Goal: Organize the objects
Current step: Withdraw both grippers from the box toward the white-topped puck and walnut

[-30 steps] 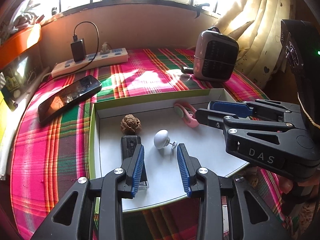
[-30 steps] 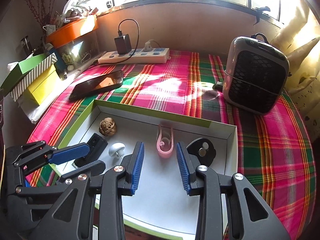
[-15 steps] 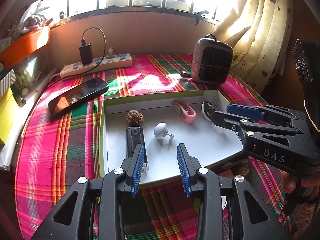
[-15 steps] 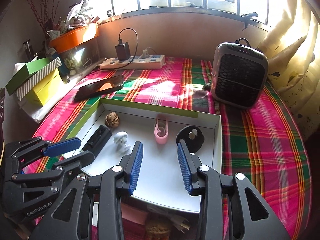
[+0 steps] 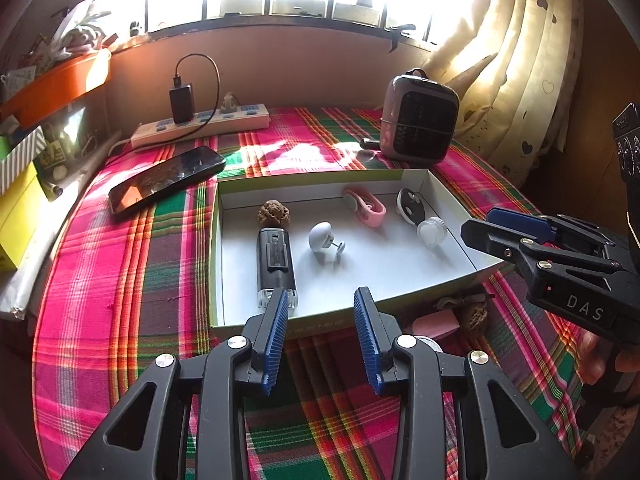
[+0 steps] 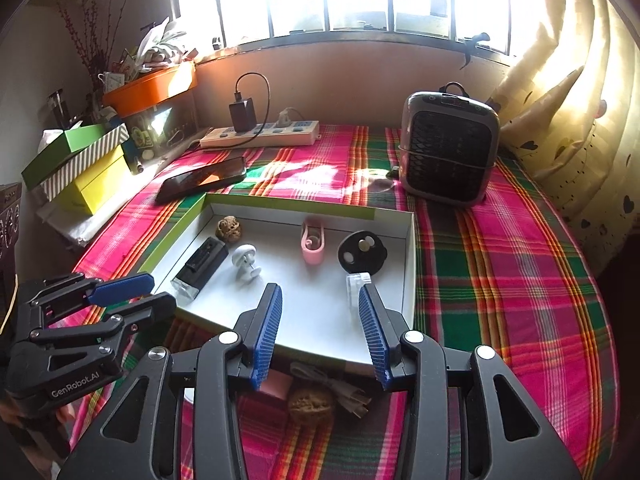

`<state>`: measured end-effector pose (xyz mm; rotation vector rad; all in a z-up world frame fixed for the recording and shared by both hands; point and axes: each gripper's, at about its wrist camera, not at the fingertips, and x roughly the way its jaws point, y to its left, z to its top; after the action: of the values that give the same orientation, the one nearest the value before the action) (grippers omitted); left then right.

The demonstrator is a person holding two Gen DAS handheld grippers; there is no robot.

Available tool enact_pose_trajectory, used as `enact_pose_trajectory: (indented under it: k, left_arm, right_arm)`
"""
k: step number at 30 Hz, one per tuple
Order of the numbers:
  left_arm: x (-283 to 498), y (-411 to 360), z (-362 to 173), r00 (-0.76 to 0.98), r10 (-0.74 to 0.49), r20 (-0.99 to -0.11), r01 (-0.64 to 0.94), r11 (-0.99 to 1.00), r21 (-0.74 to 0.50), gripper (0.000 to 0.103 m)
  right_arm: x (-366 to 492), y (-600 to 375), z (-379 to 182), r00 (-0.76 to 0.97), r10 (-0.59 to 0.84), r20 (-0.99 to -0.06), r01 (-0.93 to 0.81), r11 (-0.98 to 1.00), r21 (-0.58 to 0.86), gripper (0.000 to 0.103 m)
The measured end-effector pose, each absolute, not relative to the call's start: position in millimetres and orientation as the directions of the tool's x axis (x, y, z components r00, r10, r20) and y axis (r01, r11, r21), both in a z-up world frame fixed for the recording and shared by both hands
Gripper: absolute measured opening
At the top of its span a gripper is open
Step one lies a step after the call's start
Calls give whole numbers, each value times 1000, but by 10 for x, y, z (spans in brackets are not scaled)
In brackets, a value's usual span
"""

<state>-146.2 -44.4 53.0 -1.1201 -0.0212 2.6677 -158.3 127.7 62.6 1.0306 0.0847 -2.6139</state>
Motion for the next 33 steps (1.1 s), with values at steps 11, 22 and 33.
enact_pose_trajectory:
  k: [11,22,33]
  left_arm:
    - [-1329,-463,468,-657,260,-707,-228,-963,-142,32]
    - [-1239,-261,378,-590,366,-719,-326,-923,-203,39]
    - [-1244,-113,302,-543,392,-743,-354,-909,-221,42]
  right_arm:
    - [-1408,1504,541,-696,-229,-681,275,-961,42,44]
    - [-1245,1766,369,-677,-193,-710,226,-973,49,45]
    - [-1232,1828,241,-647,-218,-731,240,-968,76,46]
